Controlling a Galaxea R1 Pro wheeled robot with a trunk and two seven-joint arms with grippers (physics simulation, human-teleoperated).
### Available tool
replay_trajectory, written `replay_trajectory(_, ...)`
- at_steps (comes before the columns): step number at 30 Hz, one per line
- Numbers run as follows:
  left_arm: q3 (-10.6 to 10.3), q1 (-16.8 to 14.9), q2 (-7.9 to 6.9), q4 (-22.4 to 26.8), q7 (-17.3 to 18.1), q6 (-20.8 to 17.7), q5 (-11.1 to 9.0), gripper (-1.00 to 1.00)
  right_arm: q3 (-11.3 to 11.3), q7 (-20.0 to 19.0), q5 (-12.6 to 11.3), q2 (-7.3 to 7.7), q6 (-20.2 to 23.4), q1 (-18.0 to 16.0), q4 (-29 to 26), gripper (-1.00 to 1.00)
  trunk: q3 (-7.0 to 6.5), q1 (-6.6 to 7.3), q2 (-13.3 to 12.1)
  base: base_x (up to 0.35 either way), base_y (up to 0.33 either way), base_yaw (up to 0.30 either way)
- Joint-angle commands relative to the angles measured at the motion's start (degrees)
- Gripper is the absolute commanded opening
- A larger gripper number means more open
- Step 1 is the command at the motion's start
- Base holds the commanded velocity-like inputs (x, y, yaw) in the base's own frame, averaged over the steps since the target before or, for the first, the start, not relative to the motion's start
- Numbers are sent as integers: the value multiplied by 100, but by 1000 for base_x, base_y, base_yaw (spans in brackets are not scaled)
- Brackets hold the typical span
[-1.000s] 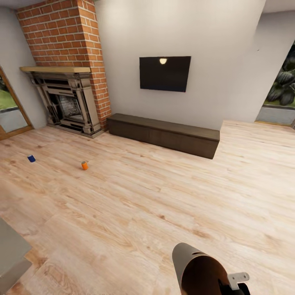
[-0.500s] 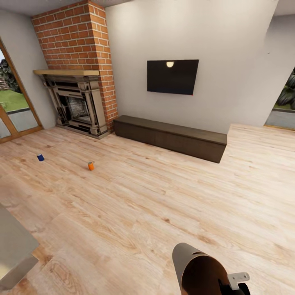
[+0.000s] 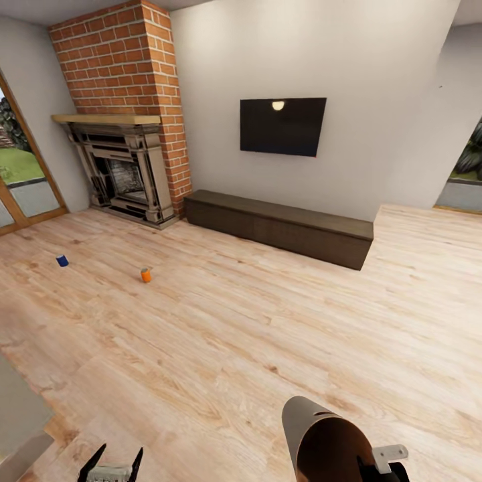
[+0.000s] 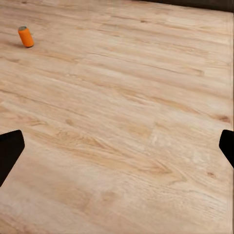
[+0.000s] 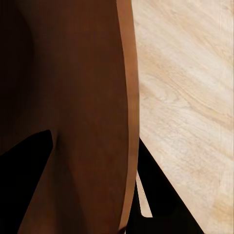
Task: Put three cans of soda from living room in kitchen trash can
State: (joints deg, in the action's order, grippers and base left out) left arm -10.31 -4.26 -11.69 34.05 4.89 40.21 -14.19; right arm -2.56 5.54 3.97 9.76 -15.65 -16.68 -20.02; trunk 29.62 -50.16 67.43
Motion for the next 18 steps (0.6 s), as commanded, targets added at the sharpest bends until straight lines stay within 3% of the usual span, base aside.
replay_trajectory(1,1,-1,0,69,-3,-131,-2,100,10,0,17,0,1,-2,-11,-100,0,0,0,292,-67,0)
replay_trajectory(4,8,-3,2,348,-21,-507,-10,100,10,0,17,-1,1,-2,-11,-100,-1,0,0,303,-75,0)
replay_trajectory(7,11,-1,0,449,-28,-637,-15,100,5,0,17,-1,1,-2,-11,-100,-1,0,0,313,-57,0)
replay_trajectory(18,12,5,-8,436,-15,-589,-15,100,1,1,17,-1,3,-2,-9,-100,-1,0,0,320,-9,0)
